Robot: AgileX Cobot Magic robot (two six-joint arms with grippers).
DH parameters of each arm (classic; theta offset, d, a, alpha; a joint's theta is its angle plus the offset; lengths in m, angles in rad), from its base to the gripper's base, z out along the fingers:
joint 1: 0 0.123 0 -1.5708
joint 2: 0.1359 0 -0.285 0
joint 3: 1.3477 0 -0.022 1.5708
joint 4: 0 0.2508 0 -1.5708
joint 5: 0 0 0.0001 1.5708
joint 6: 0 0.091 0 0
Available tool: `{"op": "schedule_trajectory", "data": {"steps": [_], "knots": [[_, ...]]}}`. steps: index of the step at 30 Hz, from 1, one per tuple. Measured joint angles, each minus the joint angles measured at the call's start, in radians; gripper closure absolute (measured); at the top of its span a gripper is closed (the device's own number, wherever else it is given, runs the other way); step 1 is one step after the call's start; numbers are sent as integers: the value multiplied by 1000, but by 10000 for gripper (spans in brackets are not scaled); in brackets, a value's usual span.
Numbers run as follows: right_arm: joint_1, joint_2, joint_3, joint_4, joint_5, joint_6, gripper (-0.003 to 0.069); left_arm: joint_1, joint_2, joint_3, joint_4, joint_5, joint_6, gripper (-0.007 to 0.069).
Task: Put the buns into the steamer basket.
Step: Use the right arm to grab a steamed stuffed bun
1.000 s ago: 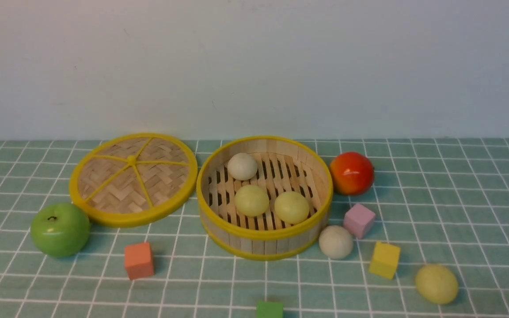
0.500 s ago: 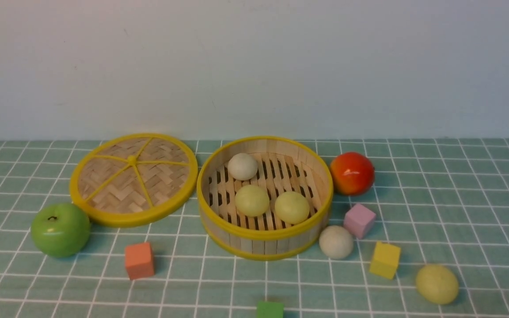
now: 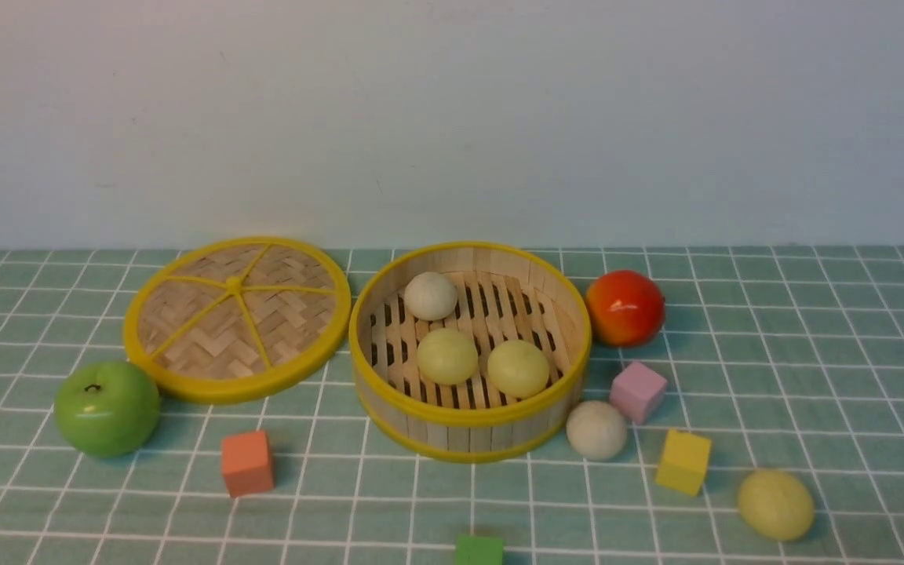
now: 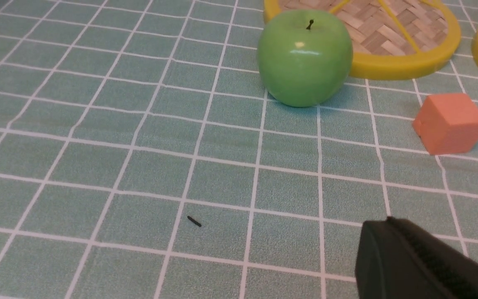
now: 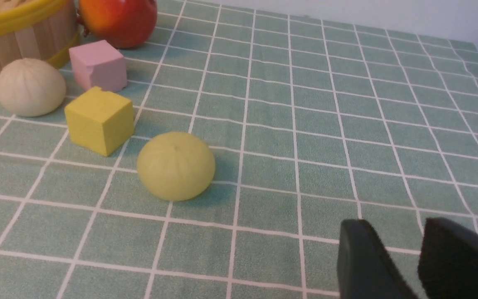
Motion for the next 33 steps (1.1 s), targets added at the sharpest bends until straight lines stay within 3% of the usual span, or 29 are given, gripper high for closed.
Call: {"op": "schedule_trajectory", "data": {"steps": [22,33], "knots": [[0,0,3,-8,-23,0,420,0,0,1,0,-3,0,606],[0,0,11,42,-426,128,420,0,0,1,0,-4,0,596]]}}
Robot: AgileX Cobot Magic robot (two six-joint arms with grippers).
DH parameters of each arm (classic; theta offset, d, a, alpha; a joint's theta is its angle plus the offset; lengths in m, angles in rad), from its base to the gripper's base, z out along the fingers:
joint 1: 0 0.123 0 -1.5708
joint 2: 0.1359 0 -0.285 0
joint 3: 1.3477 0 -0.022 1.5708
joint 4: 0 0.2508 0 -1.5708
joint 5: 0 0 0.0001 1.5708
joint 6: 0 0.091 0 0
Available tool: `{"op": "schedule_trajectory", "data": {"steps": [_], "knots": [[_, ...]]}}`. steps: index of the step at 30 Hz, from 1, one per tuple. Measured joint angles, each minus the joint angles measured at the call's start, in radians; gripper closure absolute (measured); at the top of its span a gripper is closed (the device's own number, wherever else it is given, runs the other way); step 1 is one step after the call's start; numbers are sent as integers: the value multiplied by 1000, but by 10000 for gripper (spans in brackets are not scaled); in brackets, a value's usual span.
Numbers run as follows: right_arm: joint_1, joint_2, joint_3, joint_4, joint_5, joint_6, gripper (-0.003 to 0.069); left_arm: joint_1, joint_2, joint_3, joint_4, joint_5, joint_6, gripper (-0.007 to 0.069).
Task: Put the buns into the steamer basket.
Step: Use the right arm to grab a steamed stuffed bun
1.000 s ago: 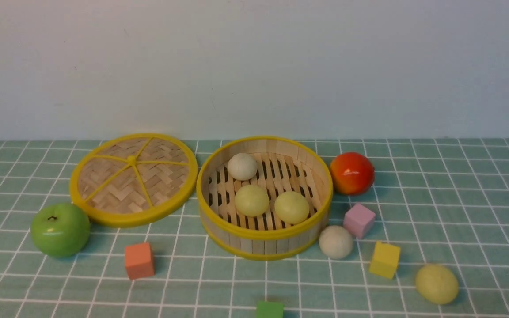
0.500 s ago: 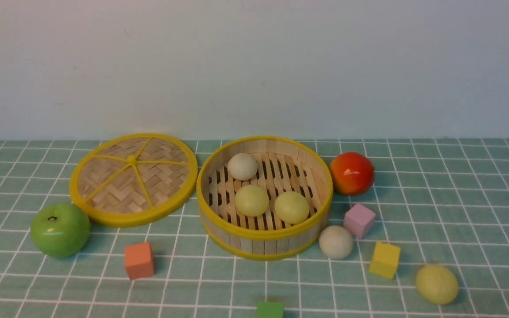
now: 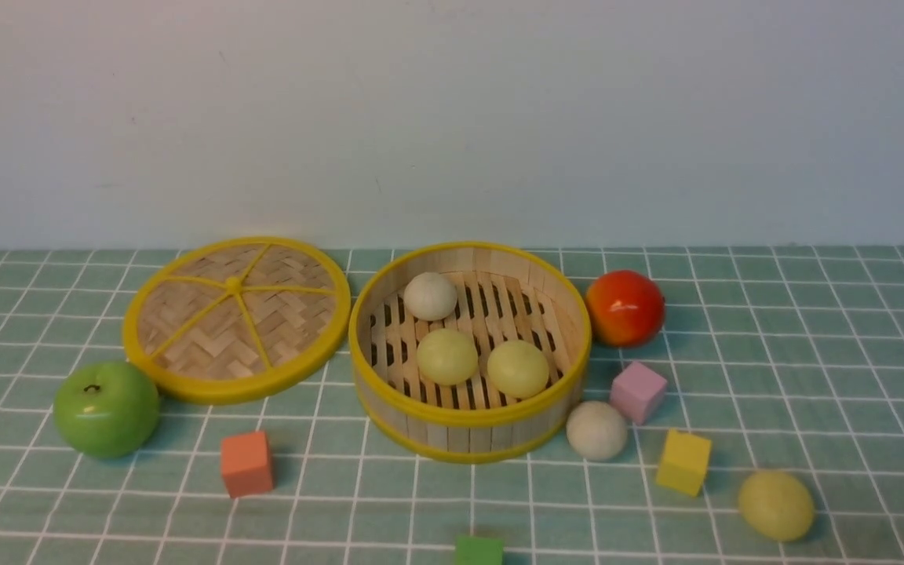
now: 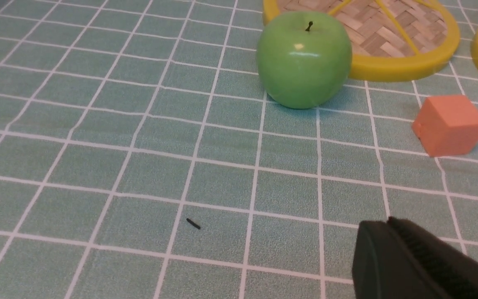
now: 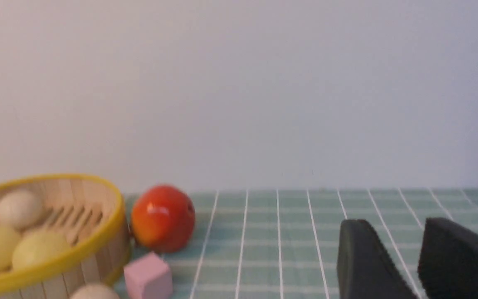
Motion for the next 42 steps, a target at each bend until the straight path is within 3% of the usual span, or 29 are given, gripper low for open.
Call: {"op": "schedule_trajectory", "data": {"steps": [4,7,15,20,23,27,29,34,38,42], "knots": [[0,0,0,15,-166,25,420,0,0,0,0,-1,0,594],[0,0,-36,78,-147,77,420,0,0,0,0,-1,0,593],[0,144,-393,116,141,85,420,0,0,0,0,-1,0,590],[0,400,-654,100,481,78,420,0,0,0,0,-1,0,586],[0,530,-703,55,626,26,420,0,0,0,0,-1,0,586],[0,654,-706,57,659,-23,420,0,0,0,0,-1,0,586],[0,724,-709,119,659,-40,420,0,0,0,0,-1,0,586],[0,951,-749,331,704,-239,420,0,0,0,0,-1,0,578],[0,1145,-836,392,765,-322,420,0,0,0,0,-1,0,573],[1,1335,-910,397,778,-328,420,0,0,0,0,-1,0,568]]}}
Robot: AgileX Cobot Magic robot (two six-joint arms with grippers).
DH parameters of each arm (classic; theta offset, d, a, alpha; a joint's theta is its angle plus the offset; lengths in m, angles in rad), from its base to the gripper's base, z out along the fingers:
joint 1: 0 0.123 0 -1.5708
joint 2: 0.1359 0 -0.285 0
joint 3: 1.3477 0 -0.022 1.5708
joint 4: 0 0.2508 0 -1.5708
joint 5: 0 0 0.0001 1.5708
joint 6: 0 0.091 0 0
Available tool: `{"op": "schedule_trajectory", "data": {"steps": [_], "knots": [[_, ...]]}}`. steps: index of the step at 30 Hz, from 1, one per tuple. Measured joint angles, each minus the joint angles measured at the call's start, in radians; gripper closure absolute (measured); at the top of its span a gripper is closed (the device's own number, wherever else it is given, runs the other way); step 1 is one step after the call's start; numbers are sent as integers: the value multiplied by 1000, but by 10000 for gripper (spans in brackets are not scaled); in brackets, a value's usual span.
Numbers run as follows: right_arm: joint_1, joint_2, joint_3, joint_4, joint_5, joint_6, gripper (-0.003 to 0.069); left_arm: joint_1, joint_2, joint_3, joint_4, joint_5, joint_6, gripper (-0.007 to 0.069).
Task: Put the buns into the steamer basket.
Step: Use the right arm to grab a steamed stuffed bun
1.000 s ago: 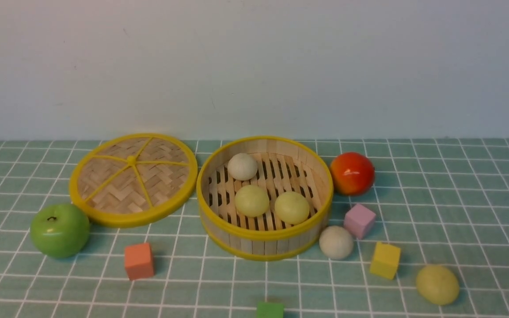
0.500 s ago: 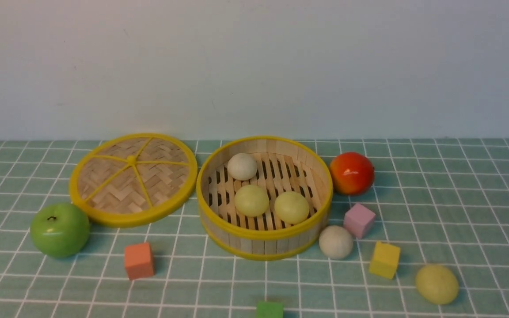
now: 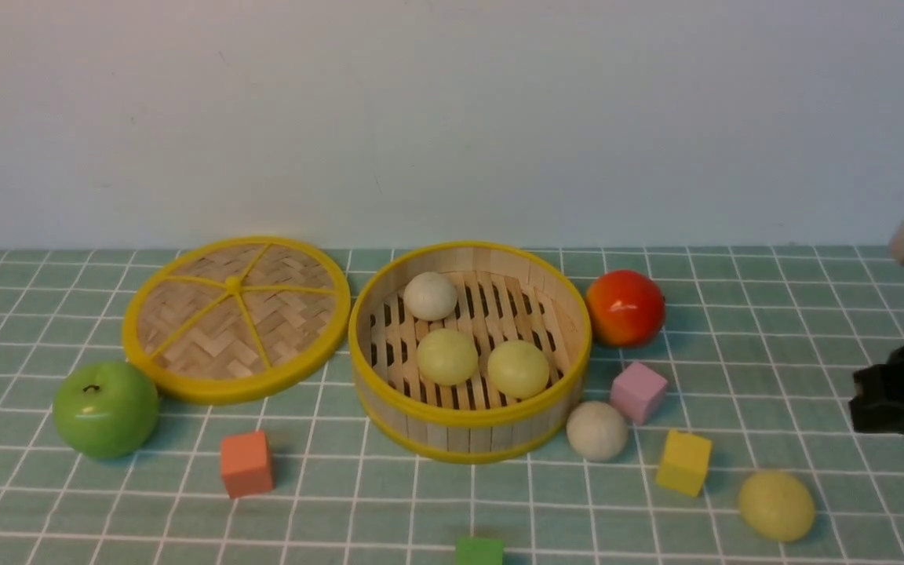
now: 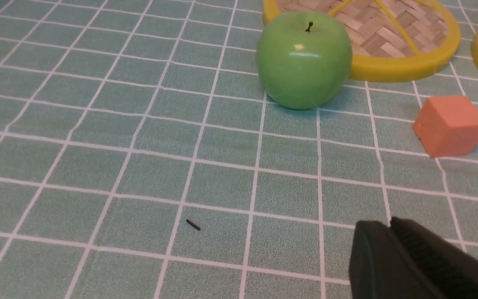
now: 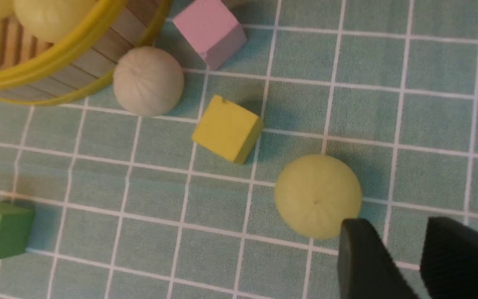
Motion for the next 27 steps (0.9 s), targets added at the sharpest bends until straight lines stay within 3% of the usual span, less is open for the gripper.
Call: {"op": "schedule_trajectory", "data": {"steps": [5,8,13,24,27], "knots": [[60,190,-57,-16,-5,49,420,0,0,0,0,0,0,564],[125,285,-74,-83,-16,136,420,0,0,0,0,0,0,556],[154,334,-78,-153,-31,230,420,0,0,0,1,-1,0,553],[155,385,-79,-169,-47,249,422,0,0,0,1,-1,0,542],[155,387,-79,-174,-52,249,467,0,0,0,1,-1,0,536]]}}
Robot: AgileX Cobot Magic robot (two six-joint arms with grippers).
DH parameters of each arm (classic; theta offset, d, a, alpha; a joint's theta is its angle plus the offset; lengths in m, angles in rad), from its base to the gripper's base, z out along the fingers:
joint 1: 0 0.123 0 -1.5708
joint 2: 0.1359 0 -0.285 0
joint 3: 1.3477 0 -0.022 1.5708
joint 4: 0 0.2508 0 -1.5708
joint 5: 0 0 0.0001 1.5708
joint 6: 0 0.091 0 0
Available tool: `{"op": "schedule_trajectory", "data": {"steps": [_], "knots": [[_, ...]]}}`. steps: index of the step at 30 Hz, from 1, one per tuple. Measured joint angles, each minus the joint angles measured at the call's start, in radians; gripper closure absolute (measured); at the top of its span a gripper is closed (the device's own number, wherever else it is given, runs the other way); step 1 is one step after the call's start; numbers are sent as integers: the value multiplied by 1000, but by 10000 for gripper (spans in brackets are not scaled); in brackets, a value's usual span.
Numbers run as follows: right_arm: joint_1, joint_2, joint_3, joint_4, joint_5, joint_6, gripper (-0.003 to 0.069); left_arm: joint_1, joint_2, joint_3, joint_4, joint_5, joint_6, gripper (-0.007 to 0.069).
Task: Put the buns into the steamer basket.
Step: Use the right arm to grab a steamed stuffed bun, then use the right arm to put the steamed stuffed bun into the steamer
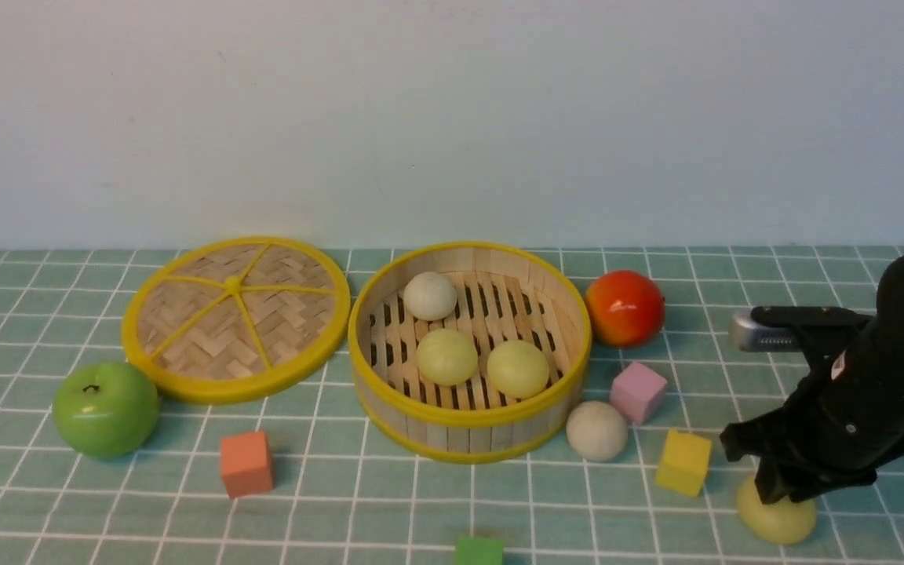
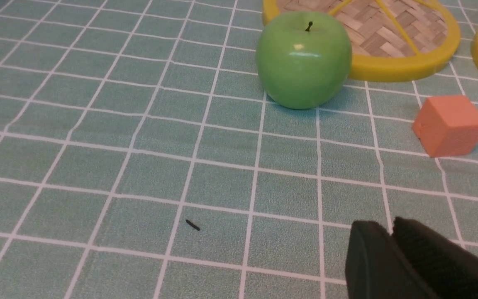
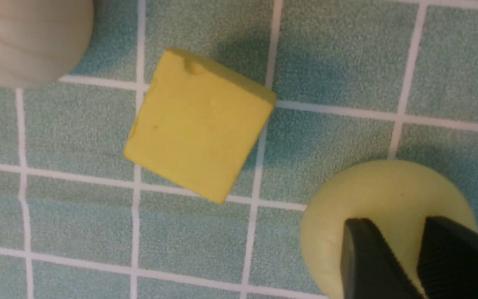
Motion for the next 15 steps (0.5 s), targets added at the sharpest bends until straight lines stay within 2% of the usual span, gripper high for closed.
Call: {"op": "schedule_trajectory", "data": {"steps": [4,6,11,15], "knots": [[0,0,0,-4,2,0,620,0,0,0,0,0,0,533],[0,0,-6,-4,14,0,647,0,0,0,0,0,0,533],[0,-5,-116,-4,164,-34,655,0,0,0,0,0,0,528],[1,-5,-315,22,241,-65,655,0,0,0,0,0,0,522]]}}
